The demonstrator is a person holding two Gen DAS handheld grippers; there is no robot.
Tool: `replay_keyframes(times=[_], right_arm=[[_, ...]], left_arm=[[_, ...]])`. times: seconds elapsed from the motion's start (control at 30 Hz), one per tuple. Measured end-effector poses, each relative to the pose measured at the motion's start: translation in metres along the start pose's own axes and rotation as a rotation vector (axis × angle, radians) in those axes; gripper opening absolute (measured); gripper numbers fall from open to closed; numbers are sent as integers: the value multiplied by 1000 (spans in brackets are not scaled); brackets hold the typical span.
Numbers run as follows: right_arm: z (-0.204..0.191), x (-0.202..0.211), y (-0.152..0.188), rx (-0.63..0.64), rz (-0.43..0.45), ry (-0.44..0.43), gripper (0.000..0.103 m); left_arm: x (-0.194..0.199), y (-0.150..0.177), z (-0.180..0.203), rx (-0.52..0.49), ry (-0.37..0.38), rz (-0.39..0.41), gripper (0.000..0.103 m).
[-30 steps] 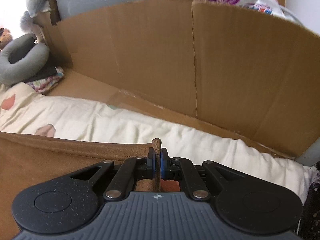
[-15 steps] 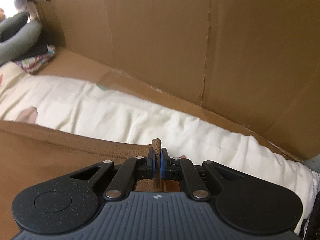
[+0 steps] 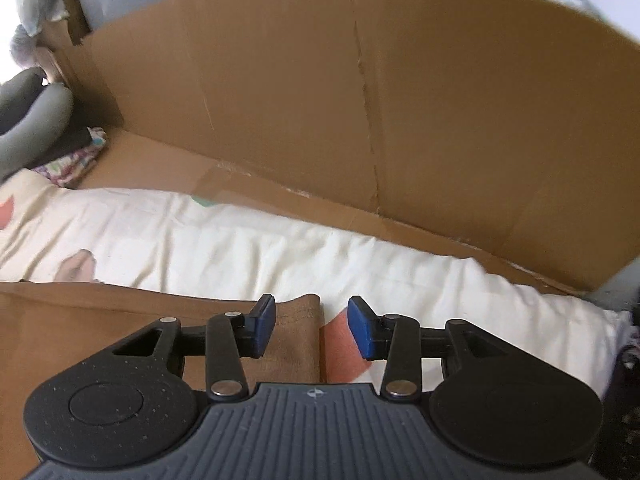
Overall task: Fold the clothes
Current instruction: 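Open both tools and release the folded collar edge, then lift both open tools above the folded brown rectangle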
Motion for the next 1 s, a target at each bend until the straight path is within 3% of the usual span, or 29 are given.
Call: replay_keyframes(times=[0.23, 0.47, 0.63, 0.73, 0.8, 1.0], right_arm=[[2, 39, 14, -13, 7, -1, 47], [-12, 68, 50, -60, -29, -55, 47], [-32, 98, 79, -14, -49, -71, 47], [-39, 115, 87, -2, -51, -91, 47], [-42, 126, 91, 2, -51, -107, 47], [-48, 146, 105, 14, -60, -116, 48]], left_arm=[[41, 1, 18, -45, 36, 21, 38], [72, 33, 35, -48, 46, -23, 40], [100, 54, 47, -56, 59, -51, 40], [119, 63, 53, -69, 61, -59, 46], [131, 67, 56, -60, 59, -55, 56], [151, 81, 69, -34, 57, -71, 61]])
Point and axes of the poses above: each gripper's, at about its wrist camera, not at the fingertips, and x roughly against the way its jaws point, z to its right, y to its underside, the point moved 5 cm from there along -x, roughly the way its jaws point, and after that the axes turned 8 degrees about -x, right-handed, at the moved point
